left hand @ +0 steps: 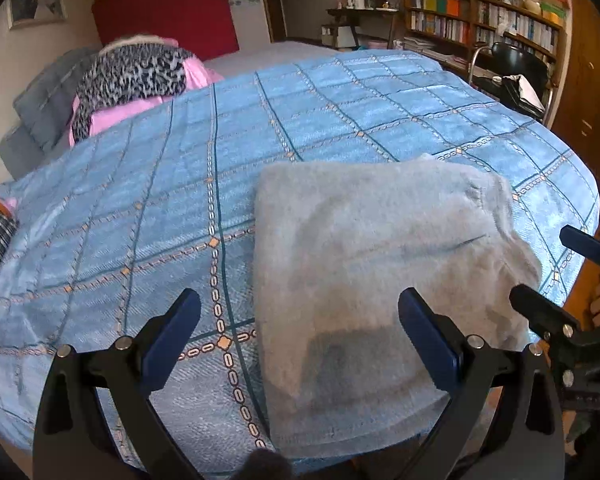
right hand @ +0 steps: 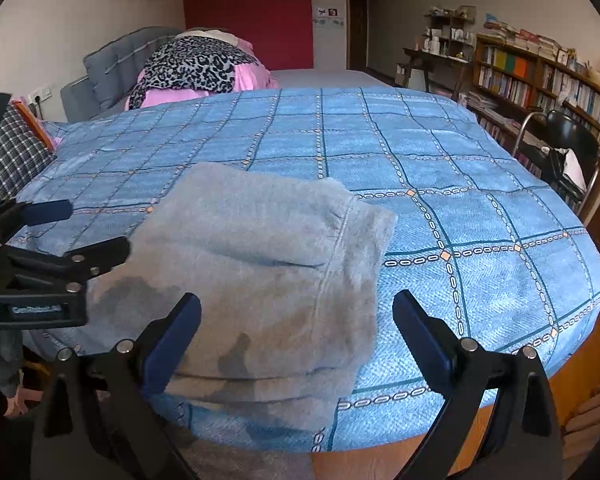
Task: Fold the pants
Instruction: 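Grasp the sweatpants edge with the right gripper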
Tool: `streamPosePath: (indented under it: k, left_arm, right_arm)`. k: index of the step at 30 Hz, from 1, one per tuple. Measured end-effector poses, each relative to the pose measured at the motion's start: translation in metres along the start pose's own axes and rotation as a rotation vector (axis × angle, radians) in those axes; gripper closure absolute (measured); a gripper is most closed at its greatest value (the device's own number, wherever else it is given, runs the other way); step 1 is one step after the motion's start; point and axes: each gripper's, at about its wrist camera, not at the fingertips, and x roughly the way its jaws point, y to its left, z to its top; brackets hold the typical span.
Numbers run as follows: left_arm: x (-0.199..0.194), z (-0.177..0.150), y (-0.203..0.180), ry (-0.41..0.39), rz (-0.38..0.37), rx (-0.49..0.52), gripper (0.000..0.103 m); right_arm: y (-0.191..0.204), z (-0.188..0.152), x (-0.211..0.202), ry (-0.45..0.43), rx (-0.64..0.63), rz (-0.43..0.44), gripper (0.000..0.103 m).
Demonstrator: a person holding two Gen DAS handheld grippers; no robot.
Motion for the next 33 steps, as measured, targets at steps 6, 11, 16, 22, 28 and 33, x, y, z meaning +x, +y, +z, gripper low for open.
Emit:
streamPosePath:
  k: [6,11,16,22,28,33]
  left_arm:
    - [0.035,-0.002,0.017,0.076,-0.041,-0.055,0.003]
    - [0.064,0.0,0.025,0.122,-0.094,-0.081,0.003]
    - [0.09,0.004,0.037,0.151,-0.212,-0.158,0.003]
    - [0.114,0.004,0.053,0.199,-0.35,-0.236,0.002]
    - [0.124,0.009,0.054,0.233,-0.404,-0.236,0.002]
    - [0.124,0.014,0.047,0.222,-0.531,-0.258,0.015]
  right_arm:
    - [-0.012,0.002,0.037,0.024,0.041,-0.004,0.007]
    - [-0.023,0.002,0.065,0.071,0.099,0.045,0.007]
    - [-0.034,-0.002,0.093,0.128,0.166,0.126,0.007]
    - [-0.043,-0.002,0.115,0.151,0.223,0.255,0.013]
    - [-0.047,0.005,0.125,0.153,0.197,0.338,0.027]
    - [-0.054,0.008,0.127,0.158,0.228,0.417,0.05]
